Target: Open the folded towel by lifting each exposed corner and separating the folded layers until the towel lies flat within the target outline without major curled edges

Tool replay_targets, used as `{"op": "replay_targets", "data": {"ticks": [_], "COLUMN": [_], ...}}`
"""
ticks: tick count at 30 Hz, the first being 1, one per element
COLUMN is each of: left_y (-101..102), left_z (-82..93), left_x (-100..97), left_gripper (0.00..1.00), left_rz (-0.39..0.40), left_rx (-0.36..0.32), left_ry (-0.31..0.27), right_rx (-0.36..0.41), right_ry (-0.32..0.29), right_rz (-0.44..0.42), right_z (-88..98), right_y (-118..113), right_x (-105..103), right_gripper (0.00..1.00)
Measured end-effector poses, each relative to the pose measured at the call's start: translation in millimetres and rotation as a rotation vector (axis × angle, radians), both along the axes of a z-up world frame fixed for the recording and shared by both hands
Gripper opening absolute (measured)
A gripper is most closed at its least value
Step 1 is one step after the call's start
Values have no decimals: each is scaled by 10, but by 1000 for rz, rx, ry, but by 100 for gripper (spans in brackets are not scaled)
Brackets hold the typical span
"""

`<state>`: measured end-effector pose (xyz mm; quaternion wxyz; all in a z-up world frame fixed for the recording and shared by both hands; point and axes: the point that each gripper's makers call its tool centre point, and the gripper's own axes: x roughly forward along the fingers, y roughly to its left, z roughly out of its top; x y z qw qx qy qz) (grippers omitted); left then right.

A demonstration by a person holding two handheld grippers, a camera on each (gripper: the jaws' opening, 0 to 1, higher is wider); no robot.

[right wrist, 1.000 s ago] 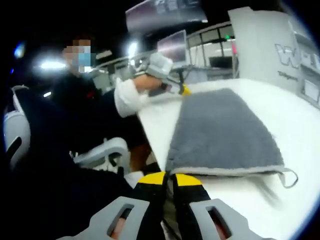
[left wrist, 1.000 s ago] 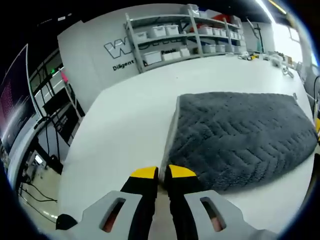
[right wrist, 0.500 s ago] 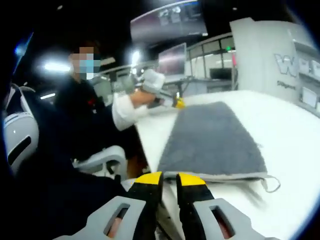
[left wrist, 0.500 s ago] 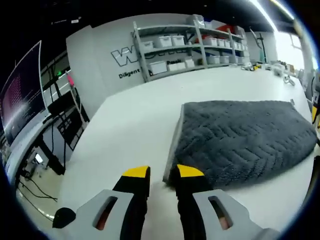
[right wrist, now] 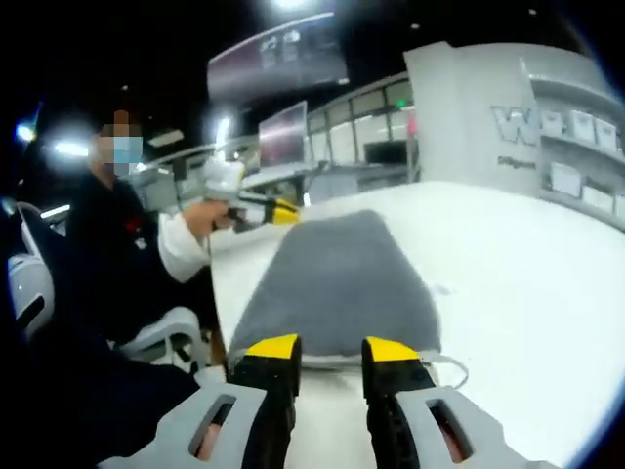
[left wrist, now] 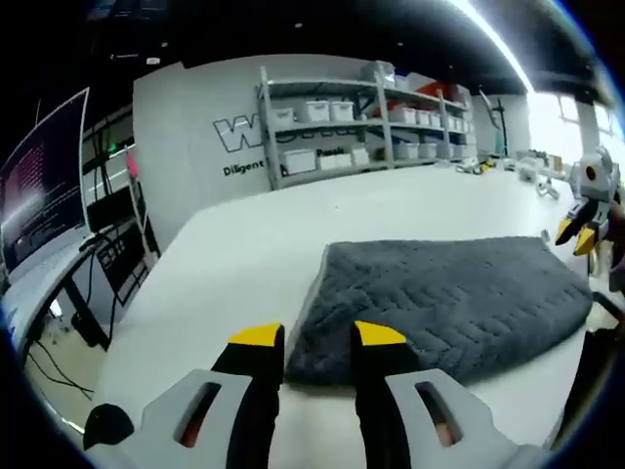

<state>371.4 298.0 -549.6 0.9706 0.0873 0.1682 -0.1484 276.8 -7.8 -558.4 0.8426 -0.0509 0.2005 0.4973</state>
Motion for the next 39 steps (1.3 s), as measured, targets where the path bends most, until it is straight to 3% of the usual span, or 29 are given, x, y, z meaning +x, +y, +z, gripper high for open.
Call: {"op": "replay_targets", "data": {"ticks": [6,13,16,21,26,31,35,39], "left_y": [15,-55,-94,-146,-238,-256,-248,-285], "left_z": [1,-46,-6,-39,-64,-108,-150,-203], "left_x": [-99,-263,-290,-333,-405,-416,-419,-435], "left_gripper": [30,33,34,36,38,38,38,37], "left_rz": [-4,-20,-24,-36,-62,-68,-63,-75], "left_rx": [-74,-48,-60,-67,-139,-130,-139,-140], "left_ry": [19,39,19,36,48,65,83,103], "right_rx": [-51,-69,-89,-111,-141,-151,-197,-182], "right_ry": [-22,-28,-42,-54,-36,8,-2,13], "right_rz": [-11,-19,-26,-37,-34,-7,23,48], "right_z": [-52,-45,-36,-55,-109,-179,-232,-202], "right_y": [-30,-68,-111,-160,-199,-176,-156,-136], "right_x": [167,300,360,479,546,643,695,741], "right_gripper": [26,29,30,31,32,32,32,32]}}
